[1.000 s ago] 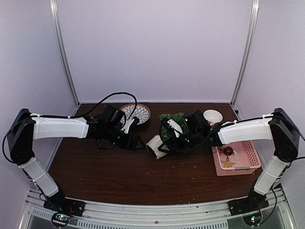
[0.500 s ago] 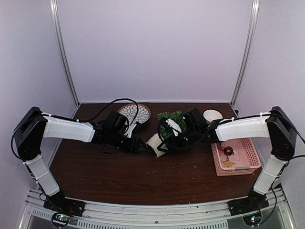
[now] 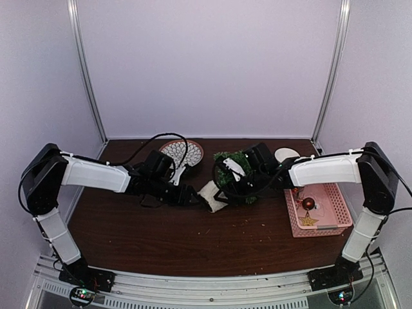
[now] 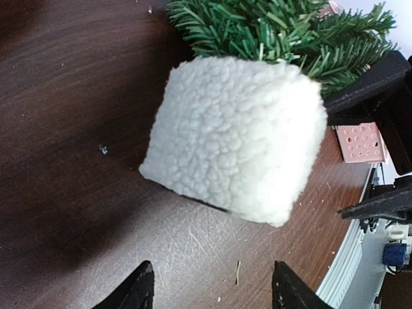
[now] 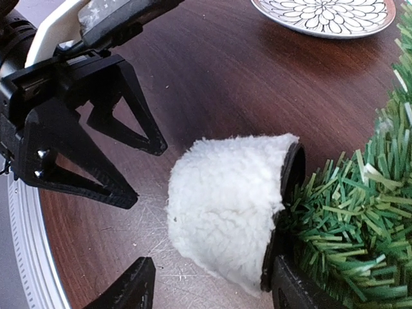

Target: Decorate the small christmas tree

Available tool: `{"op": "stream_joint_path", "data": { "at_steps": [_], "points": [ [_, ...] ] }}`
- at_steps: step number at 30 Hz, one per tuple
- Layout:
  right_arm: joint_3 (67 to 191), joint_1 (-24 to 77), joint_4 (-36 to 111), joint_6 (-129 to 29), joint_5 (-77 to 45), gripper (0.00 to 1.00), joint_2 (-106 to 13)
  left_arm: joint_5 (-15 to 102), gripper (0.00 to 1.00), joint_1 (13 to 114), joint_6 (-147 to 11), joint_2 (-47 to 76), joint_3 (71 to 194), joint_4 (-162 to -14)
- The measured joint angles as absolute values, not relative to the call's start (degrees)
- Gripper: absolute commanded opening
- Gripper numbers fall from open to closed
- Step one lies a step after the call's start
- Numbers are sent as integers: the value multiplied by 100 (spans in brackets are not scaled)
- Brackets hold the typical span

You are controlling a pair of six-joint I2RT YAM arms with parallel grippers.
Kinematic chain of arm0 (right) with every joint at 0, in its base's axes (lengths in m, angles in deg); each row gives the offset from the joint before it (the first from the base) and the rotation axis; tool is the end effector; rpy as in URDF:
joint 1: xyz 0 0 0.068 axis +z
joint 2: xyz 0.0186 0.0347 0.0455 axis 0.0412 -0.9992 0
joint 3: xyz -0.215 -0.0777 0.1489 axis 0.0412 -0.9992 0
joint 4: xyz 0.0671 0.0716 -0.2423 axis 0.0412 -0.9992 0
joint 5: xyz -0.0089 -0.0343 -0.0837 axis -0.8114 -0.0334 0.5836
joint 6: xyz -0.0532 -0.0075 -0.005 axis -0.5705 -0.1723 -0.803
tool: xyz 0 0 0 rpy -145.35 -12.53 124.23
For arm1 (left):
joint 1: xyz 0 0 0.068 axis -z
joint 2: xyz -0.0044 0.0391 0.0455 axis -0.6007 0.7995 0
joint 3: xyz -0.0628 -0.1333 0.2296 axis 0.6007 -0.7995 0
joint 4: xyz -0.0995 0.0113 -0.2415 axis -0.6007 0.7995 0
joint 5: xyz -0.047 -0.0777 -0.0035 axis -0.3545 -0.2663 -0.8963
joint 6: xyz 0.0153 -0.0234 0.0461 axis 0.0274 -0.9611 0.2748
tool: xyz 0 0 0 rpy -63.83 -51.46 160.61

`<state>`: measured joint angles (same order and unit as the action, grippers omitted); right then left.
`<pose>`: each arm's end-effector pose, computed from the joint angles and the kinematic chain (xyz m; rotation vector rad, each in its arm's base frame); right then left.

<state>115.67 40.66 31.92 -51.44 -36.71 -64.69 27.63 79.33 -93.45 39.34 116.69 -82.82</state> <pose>0.2598 0.2655 0.2044 -1.0224 2.1924 0.9818 0.2547 -0.2523 0.1730 0.3523 2.5800 -1.0914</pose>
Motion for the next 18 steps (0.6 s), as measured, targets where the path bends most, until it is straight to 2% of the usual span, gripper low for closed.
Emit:
{"op": "stream_joint_path", "data": {
  "at_steps": [2,5,12,18],
  "points": [
    [11676,4064,3172,-5181,-3671,65,-6635,2763,62,7933,-9358,4015,11669,-8323],
    [11724,4062,3135,-5227,-3686,57,-6788,2761,61,7933,-9371,4109,11673,-8409],
    [11779,4062,3087,-5352,-3881,25,-6819,2728,57,7933,-9437,4410,11728,-8590],
    [11995,4023,2831,-5479,-4051,18,-6898,2715,56,7931,-9509,4520,11728,-8619]
  ]
}}
